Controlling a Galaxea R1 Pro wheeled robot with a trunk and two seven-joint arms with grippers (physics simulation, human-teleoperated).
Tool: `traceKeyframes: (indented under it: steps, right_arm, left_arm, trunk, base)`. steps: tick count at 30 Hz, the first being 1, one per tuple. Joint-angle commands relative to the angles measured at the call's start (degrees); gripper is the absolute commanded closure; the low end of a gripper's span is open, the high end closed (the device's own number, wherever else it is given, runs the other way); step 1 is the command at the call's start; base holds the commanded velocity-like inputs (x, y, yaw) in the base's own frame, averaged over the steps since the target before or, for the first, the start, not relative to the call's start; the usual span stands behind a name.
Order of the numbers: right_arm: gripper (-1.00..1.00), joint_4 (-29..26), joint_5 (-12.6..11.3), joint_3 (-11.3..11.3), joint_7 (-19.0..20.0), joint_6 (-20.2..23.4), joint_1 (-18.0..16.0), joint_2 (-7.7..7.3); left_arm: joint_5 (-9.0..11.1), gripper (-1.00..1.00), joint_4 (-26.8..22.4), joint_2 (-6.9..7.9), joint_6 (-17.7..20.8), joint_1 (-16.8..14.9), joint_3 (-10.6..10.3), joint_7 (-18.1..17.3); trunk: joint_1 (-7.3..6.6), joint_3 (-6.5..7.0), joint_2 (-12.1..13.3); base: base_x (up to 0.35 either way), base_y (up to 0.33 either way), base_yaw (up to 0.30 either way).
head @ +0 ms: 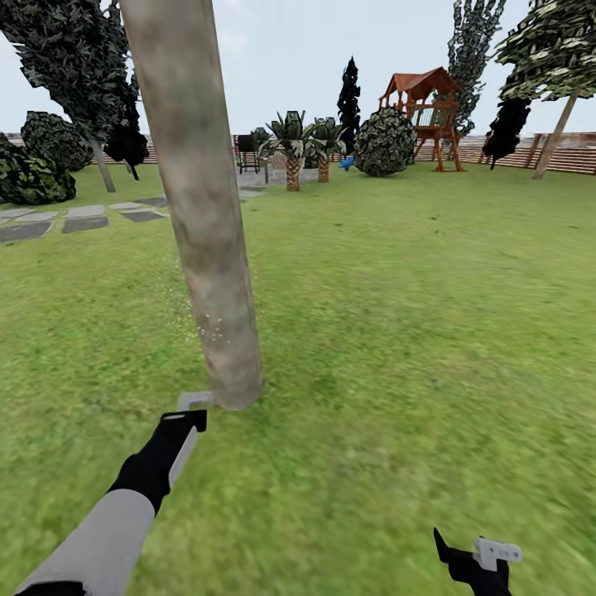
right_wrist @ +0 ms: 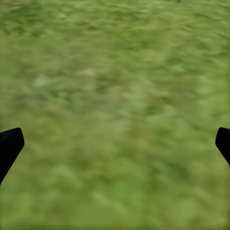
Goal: In the garden, pick up the pesticide atomizer on the floor and spray pesticide onto both trees until each tree trunk is fully covered.
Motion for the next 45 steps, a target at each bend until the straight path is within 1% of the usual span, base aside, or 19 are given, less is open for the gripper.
traceKeyframes:
  steps: [1, 3, 6, 9, 11, 14, 15, 19, 21, 24, 26, 28, 31, 35, 39, 41, 42, 44, 45]
  right_arm:
    - [-1.0, 0.0, 0.0, 0.0, 0.0, 0.0, 0.0, 0.0]
    - [-1.0, 0.0, 0.0, 0.0, 0.0, 0.0, 0.0, 0.0]
    - [-1.0, 0.0, 0.0, 0.0, 0.0, 0.0, 0.0, -0.03]
    - [-1.0, 0.0, 0.0, 0.0, 0.0, 0.0, 0.0, -0.03]
    - [-1.0, 0.0, 0.0, 0.0, 0.0, 0.0, 0.0, -0.08]
    - [-1.0, 0.0, 0.0, 0.0, 0.0, 0.0, 0.0, -0.09]
    - [-1.0, 0.0, 0.0, 0.0, 0.0, 0.0, 0.0, -0.09]
    - [-1.0, 0.0, 0.0, 0.0, 0.0, 0.0, 0.0, -0.09]
    - [-1.0, 0.0, 0.0, 0.0, 0.0, 0.0, 0.0, -0.09]
    - [-1.0, 0.0, 0.0, 0.0, 0.0, 0.0, 0.0, -0.09]
    - [-1.0, 0.0, 0.0, 0.0, 0.0, 0.0, 0.0, -0.09]
    - [-1.0, 0.0, 0.0, 0.0, 0.0, 0.0, 0.0, -0.09]
    - [-1.0, -0.1, 0.0, 0.0, 0.0, 0.0, 0.0, -0.14]
    - [-1.0, -0.1, 0.0, 0.0, 0.0, 0.0, 0.0, -0.17]
    - [-1.0, 0.0, 0.0, 0.0, 0.0, 0.0, 0.0, -0.18]
    - [-1.0, 0.0, 0.0, 0.0, 0.0, 0.0, 0.0, -0.18]
    - [-1.0, 0.0, 0.0, 0.0, 0.0, 0.0, 0.0, -0.18]
    - [-1.0, 0.0, 0.0, 0.0, 0.0, 0.0, 0.0, -0.18]
    - [-1.0, 0.0, 0.0, 0.0, 0.0, 0.0, 0.0, -0.18]
  left_arm:
    - [-0.1, 1.0, -0.1, -0.44, 0.3, -0.3, 0.0, -0.1]
    - [-0.3, 1.0, -0.3, -2.1, 2.4, -0.7, -0.7, -0.2]
    - [-0.3, 1.0, -0.6, -3.64, 5.3, -2.1, -4.2, -0.1]
    - [-0.2, 1.0, -0.6, -2.74, 6.3, -3.6, -4.6, -0.2]
    - [-0.1, 1.0, -0.6, 0.36, 7.0, -3.8, -4.5, -0.3]
    - [0.1, 1.0, -0.7, 1.21, 7.2, -3.8, -4.6, -0.4]
    - [0.2, 1.0, -1.2, 0.65, 8.2, -4.1, -4.8, -0.5]
    - [0.0, 1.0, -3.6, -3.35, 12.4, -6.7, -5.0, -0.5]
    - [-0.2, 1.0, -4.0, -3.98, 13.6, -7.8, -5.0, -0.5]
    - [-0.5, 1.0, -4.0, -2.53, 14.2, -8.1, -4.7, -0.5]
    - [-0.1, 1.0, -4.0, 1.34, 14.4, -8.1, -4.6, -0.6]
    - [0.0, 1.0, -4.1, 3.55, 14.8, -8.0, -4.7, -0.6]
    - [0.0, 1.0, -5.4, 2.7, 14.8, -7.5, -5.0, -0.6]
    - [-0.3, 1.0, -6.3, -1.64, 15.4, -7.6, -5.1, -0.6]
    - [-0.6, 1.0, -6.8, -0.62, 15.8, -8.1, -5.0, -0.6]
    - [-0.1, 1.0, -8.7, 3.29, 17.8, -8.2, -4.7, -0.7]
    - [0.1, 1.0, -9.4, 4.35, 18.4, -8.2, -4.6, -0.7]
    - [0.3, 1.0, -10.4, 4.81, 18.8, -8.2, -4.8, -0.7]
    - [0.3, 1.0, -11.8, 4.01, 19.8, -8.3, -4.9, -0.7]
  trunk:
    - [0.0, 0.0, 0.0]
    - [0.0, 0.0, 0.0]
    - [0.0, 0.0, 0.0]
    - [0.0, 0.0, 0.0]
    - [0.0, 0.0, 0.0]
    - [0.0, 0.0, 0.0]
    - [0.0, 0.0, 0.0]
    - [0.0, 0.0, 0.0]
    - [0.0, 0.0, 0.0]
    - [0.0, 0.0, 0.0]
    - [0.0, 0.0, 0.0]
    - [0.0, 0.0, 0.0]
    - [0.0, 0.0, 0.0]
    - [0.0, 0.0, 0.0]
    - [0.0, 0.0, 0.0]
    - [0.0, 0.0, 0.0]
    - [0.0, 0.0, 0.0]
    - [0.0, 0.0, 0.0]
    - [0.0, 0.0, 0.0]
  base:
    - [0.0, 0.0, 0.0]
    - [0.0, 0.0, 0.0]
    - [0.0, 0.0, 0.0]
    - [0.0, 0.0, 0.0]
    - [0.0, 0.0, 0.0]
    - [0.0, 0.0, 0.0]
    - [0.0, 0.0, 0.0]
    - [0.0, 0.0, 0.0]
    - [0.0, 0.0, 0.0]
    - [0.0, 0.0, 0.0]
    - [0.0, 0.0, 0.0]
    - [0.0, 0.0, 0.0]
    - [0.049, 0.0, 0.0]
    - [0.231, 0.0, 0.0]
    - [0.019, 0.0, 0.0]
    - [0.001, 0.0, 0.0]
    - [0.0, 0.0, 0.0]
    - [0.0, 0.0, 0.0]
    - [0.0, 0.0, 0.0]
